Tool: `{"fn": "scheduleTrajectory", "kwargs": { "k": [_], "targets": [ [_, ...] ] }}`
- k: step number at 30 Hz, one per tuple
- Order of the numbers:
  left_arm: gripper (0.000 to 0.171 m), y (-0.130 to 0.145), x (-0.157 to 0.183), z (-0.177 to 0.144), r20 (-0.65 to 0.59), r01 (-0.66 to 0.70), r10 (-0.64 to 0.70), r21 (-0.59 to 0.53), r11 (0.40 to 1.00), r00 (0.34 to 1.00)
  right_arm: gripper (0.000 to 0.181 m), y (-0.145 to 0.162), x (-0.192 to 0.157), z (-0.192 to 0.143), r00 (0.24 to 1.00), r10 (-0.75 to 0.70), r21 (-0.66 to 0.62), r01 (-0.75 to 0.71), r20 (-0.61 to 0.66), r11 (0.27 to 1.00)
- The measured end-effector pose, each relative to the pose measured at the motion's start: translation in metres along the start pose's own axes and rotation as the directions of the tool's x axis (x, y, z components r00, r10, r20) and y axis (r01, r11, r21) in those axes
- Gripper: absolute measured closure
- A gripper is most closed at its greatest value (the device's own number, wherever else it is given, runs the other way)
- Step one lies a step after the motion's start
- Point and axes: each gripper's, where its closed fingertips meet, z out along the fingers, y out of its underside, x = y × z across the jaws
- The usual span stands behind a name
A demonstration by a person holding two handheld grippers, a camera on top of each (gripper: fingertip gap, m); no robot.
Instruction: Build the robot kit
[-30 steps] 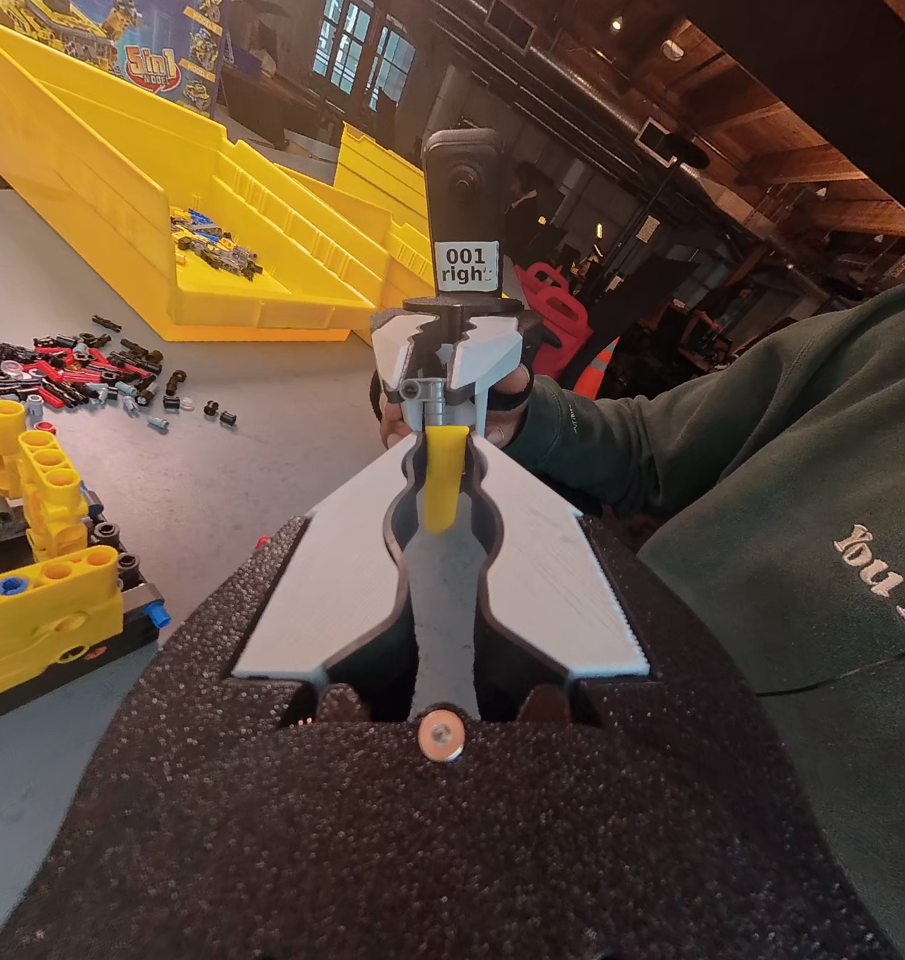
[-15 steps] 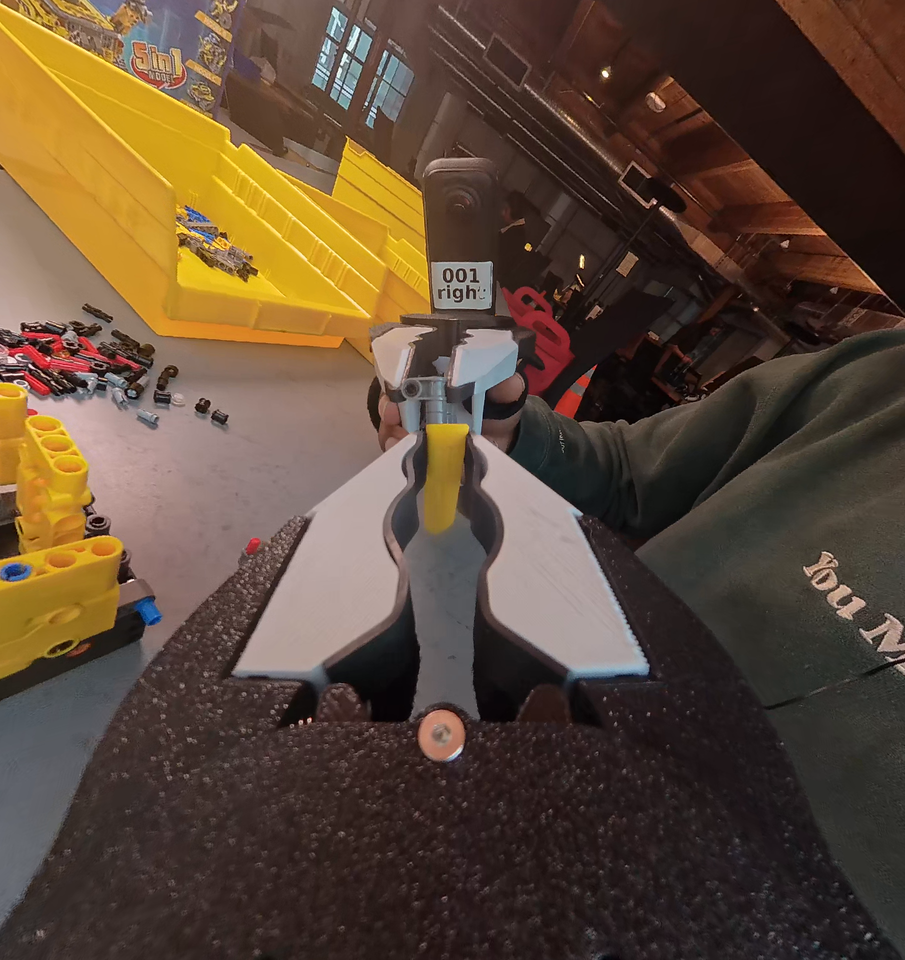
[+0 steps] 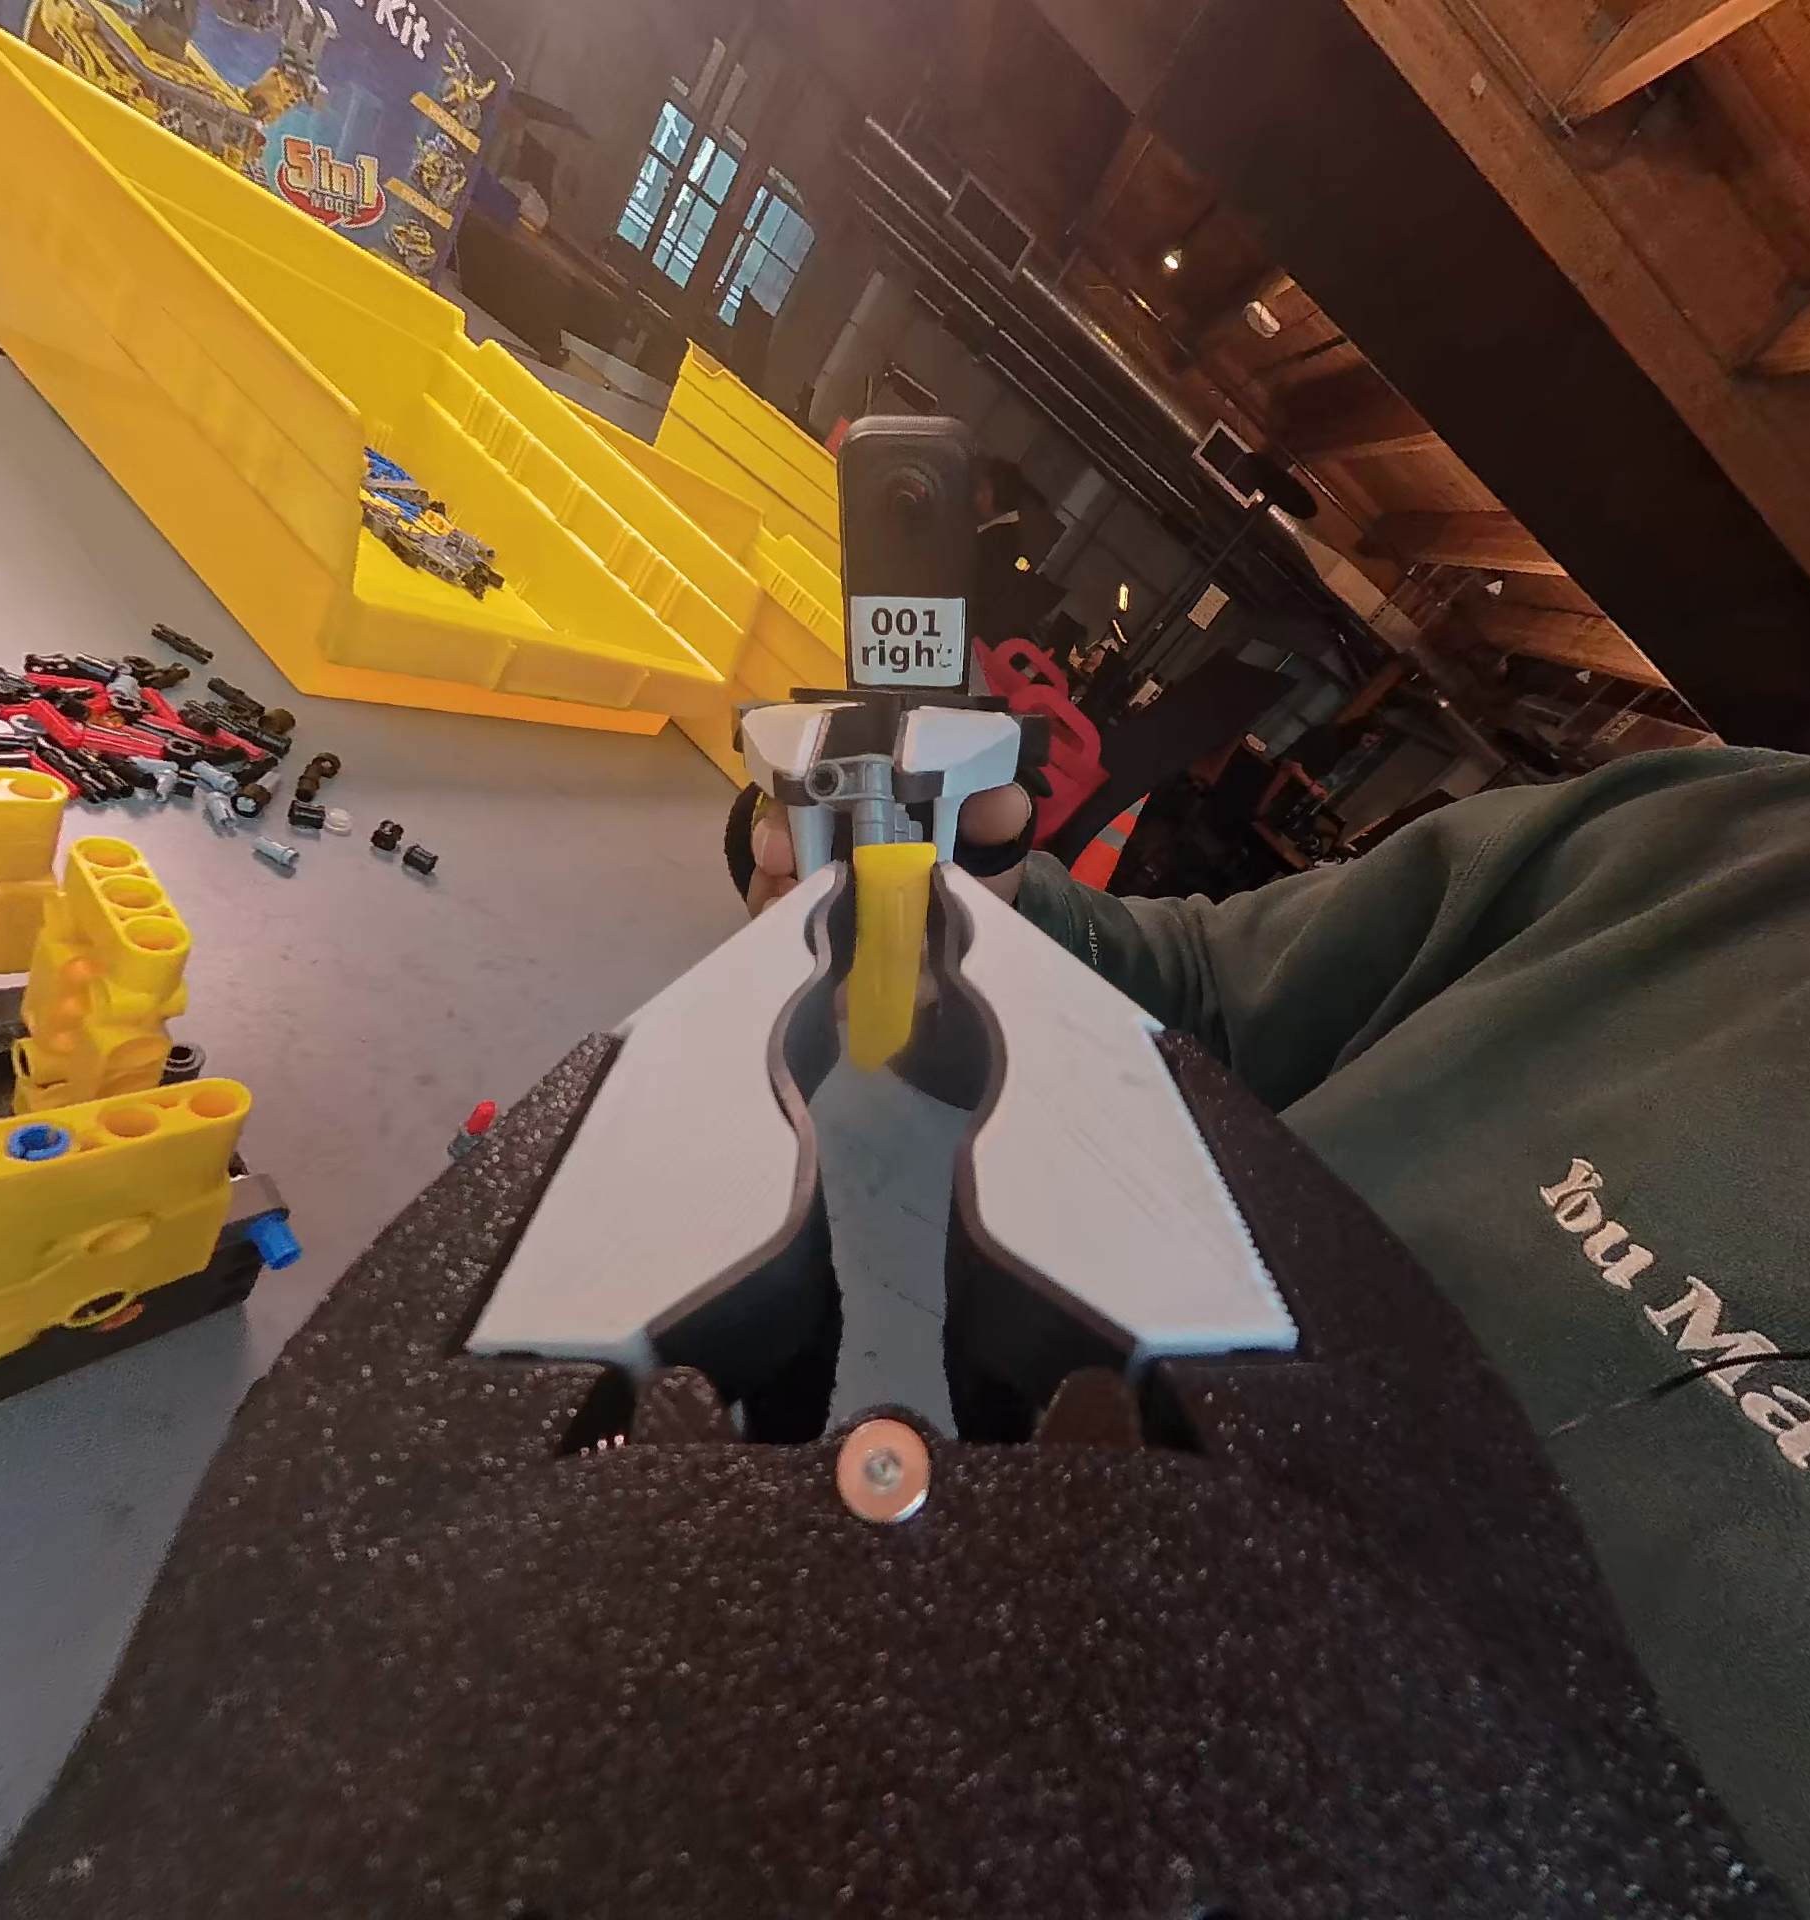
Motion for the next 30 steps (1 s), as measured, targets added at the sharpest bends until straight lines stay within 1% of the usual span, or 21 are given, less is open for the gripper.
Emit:
{"fn": "scheduleTrajectory", "kwargs": {
  "k": [4, 5, 6, 7, 8, 9, 10, 11, 12, 14, 16, 18, 23, 25, 28, 30],
  "targets": [
    [0.159, -0.004, 0.001, -0.001, -0.017, 0.022, -0.022, 0.023, 0.999, 1.000, 0.171, -0.003, -0.001, 0.000, 1.000, 0.004, 0.029, -0.005, 0.002, 1.000],
    [0.159, -0.005, 0.002, -0.002, -0.024, 0.035, -0.034, 0.030, 0.999, 0.999, 0.178, -0.006, 0.000, 0.000, 1.000, 0.006, 0.050, -0.006, -0.006, 0.999],
    [0.160, 0.000, -0.001, -0.003, -0.011, 0.038, -0.038, 0.004, 0.999, 0.999, 0.181, -0.023, 0.002, -0.008, 1.000, 0.019, 0.153, -0.017, -0.012, 0.988],
    [0.160, 0.006, -0.007, -0.005, 0.015, 0.026, -0.026, -0.012, 1.000, 1.000, 0.181, -0.044, 0.002, -0.022, 0.998, 0.062, 0.235, -0.064, 0.018, 0.970],
    [0.160, 0.005, -0.008, -0.006, 0.006, 0.051, -0.051, 0.001, 0.999, 0.999, 0.181, -0.052, 0.001, -0.029, 1.000, -0.001, 0.233, 0.003, -0.007, 0.972],
    [0.160, 0.000, -0.005, -0.006, -0.011, 0.060, -0.060, 0.020, 0.998, 0.998, 0.181, -0.050, 0.000, -0.030, 0.991, -0.106, 0.199, 0.121, -0.084, 0.972],
    [0.159, -0.003, -0.004, -0.004, -0.011, 0.037, -0.037, 0.016, 0.999, 0.999, 0.181, -0.049, -0.007, -0.028, 0.987, -0.135, 0.192, 0.151, -0.091, 0.970],
    [0.159, -0.003, -0.002, -0.003, -0.024, 0.025, -0.025, 0.007, 1.000, 0.999, 0.176, -0.047, -0.014, -0.025, 0.989, -0.134, 0.190, 0.145, -0.069, 0.971],
    [0.159, -0.004, 0.002, -0.002, -0.057, 0.038, -0.037, 0.009, 0.999, 0.998, 0.169, -0.042, -0.017, -0.022, 0.987, -0.150, 0.163, 0.158, -0.060, 0.974],
    [0.159, -0.003, 0.007, -0.002, -0.100, 0.051, -0.049, 0.017, 0.999, 0.994, 0.164, -0.028, -0.017, -0.015, 0.979, -0.197, 0.062, 0.200, -0.048, 0.978],
    [0.159, -0.003, 0.006, -0.003, -0.100, 0.042, -0.039, 0.029, 0.999, 0.994, 0.156, -0.016, -0.013, -0.011, 0.989, -0.145, 0.003, 0.145, -0.026, 0.989],
    [0.159, -0.003, 0.004, -0.003, -0.082, 0.010, -0.007, 0.027, 1.000, 0.997, 0.152, -0.007, -0.013, -0.006, 0.996, -0.086, -0.027, 0.086, -0.001, 0.996],
    [0.159, 0.005, -0.003, 0.001, 0.039, -0.184, 0.185, -0.025, 0.983, 0.982, 0.152, 0.004, -0.003, 0.000, 0.998, -0.038, -0.065, 0.035, -0.058, 0.997],
    [0.159, 0.006, -0.004, 0.002, 0.072, -0.237, 0.239, -0.034, 0.971, 0.968, 0.159, 0.009, 0.000, 0.002, 0.997, -0.041, -0.081, 0.036, -0.070, 0.996],
    [0.158, 0.008, -0.006, 0.002, 0.097, -0.277, 0.281, -0.058, 0.959, 0.955, 0.167, 0.009, 0.001, 0.004, 0.995, -0.053, -0.074, 0.047, -0.082, 0.996],
    [0.158, 0.009, -0.006, 0.002, 0.100, -0.288, 0.293, -0.065, 0.955, 0.951, 0.167, 0.010, 0.000, 0.004, 0.995, -0.063, -0.073, 0.058, -0.075, 0.996]
  ]
}}
